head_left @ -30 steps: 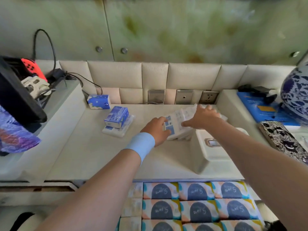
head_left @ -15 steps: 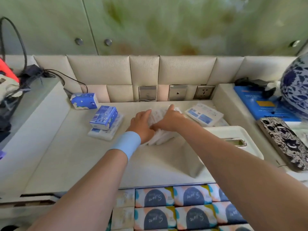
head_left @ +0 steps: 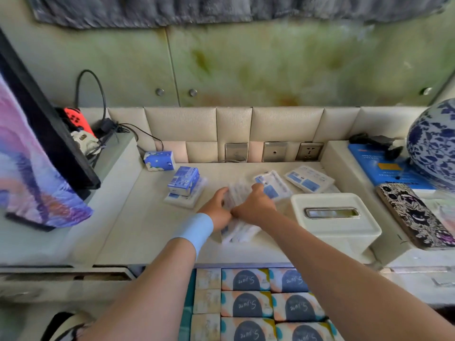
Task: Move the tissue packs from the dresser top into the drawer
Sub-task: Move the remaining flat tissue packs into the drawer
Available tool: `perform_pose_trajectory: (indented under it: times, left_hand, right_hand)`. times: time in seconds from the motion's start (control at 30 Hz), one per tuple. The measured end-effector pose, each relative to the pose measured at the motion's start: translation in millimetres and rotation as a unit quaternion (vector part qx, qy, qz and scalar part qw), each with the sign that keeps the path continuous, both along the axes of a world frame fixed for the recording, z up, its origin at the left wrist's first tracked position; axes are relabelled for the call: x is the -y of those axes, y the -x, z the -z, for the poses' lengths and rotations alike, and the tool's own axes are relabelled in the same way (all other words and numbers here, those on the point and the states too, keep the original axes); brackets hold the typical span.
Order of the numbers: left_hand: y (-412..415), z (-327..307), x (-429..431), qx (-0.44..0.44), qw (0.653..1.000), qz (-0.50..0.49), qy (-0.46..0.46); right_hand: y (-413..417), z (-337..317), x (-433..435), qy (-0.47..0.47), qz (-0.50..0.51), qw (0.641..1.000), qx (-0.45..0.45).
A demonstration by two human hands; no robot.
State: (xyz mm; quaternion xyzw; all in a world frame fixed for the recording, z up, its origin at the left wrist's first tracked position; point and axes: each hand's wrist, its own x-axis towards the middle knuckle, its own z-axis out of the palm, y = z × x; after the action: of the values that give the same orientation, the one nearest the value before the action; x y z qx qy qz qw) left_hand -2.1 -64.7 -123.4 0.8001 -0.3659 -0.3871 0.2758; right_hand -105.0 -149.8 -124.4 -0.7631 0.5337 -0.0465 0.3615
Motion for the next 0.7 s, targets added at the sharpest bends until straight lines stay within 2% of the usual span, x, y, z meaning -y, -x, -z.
perform_pose_trajectory:
  times: [0.13, 0.3, 0.47, 0.7]
  left_hand:
    - [10, -7, -31, -0.016, 0.999, 0.025, -0.019]
    - [30, -24, -75, 0.089, 0.991, 0.083, -0.057]
    - [56, -24, -120, 0.127, 0.984, 0.114, -0.045]
    - [84, 8, -163, 0.12, 0.989, 0.083, -0.03]
  right_hand:
    - [18, -3, -31, -0.029, -0.024, 0.999, -0.006]
    - [49, -10, -73, -0.106, -0.002, 0.994, 0.025]
    - [80, -3, -118, -0.168, 0.042, 0.982, 0.078]
    - [104, 34, -155, -0.237, 0.085, 0.957, 0.141]
